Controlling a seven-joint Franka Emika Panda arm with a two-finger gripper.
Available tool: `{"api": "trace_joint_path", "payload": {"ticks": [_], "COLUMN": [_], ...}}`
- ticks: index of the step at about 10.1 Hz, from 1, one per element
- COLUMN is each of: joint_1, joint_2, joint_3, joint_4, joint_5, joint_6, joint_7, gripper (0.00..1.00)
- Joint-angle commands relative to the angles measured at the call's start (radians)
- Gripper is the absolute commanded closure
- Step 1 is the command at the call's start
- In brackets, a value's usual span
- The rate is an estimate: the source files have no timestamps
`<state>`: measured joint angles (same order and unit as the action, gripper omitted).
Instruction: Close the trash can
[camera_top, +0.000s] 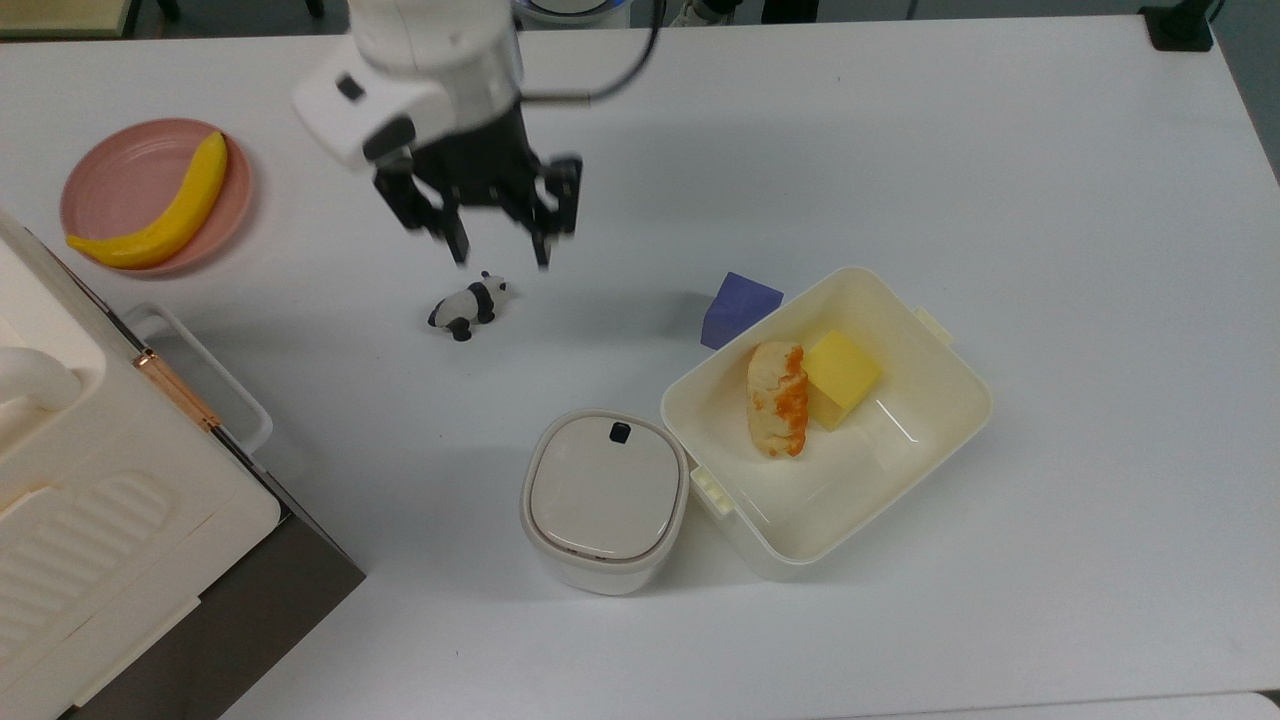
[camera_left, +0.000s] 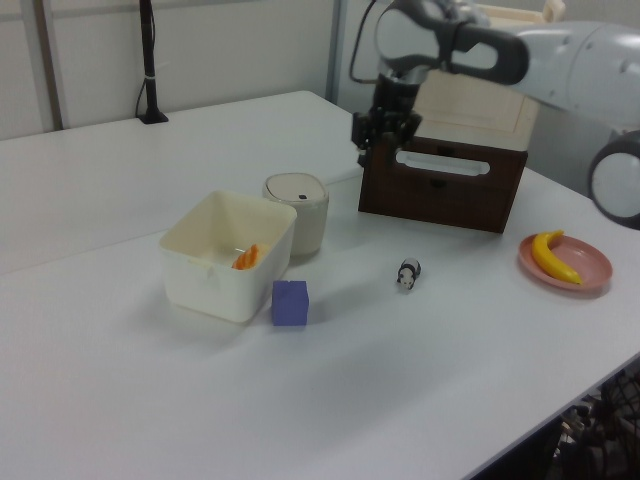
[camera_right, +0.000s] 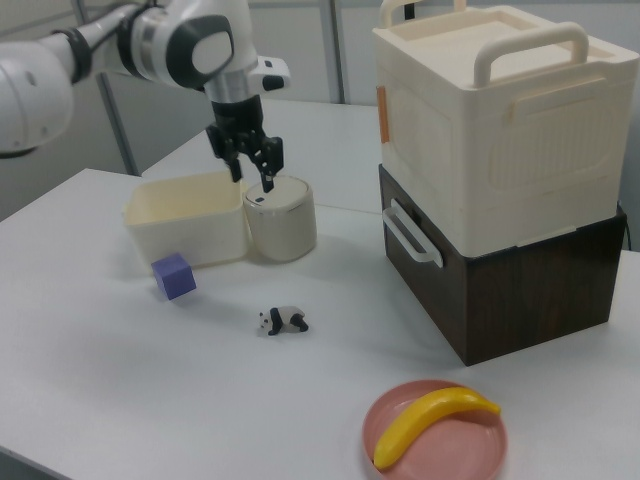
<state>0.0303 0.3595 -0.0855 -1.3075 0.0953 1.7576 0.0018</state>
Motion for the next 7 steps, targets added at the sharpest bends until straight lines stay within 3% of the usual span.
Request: {"api": "trace_joint_path", "payload": {"ticks": [1,3,5,7], "joint_1": [0.008,0.003,0.011,0.016], "joint_2": [-0.23,-0.263,-0.254,-0.249], "joint_3": [0.004,0.01,0.009,0.009], "joint_4": [-0.275,-0.305,-0.3,-0.297], "joint_5": [-0.069,-0.083,-0.144,-0.14], "joint_6": [-0.069,-0.07,-0.069,-0.07], "joint_7": [-0.101,-0.137,-0.131,-0.128], "gripper": [0.0,0.0,0.0,0.0]}}
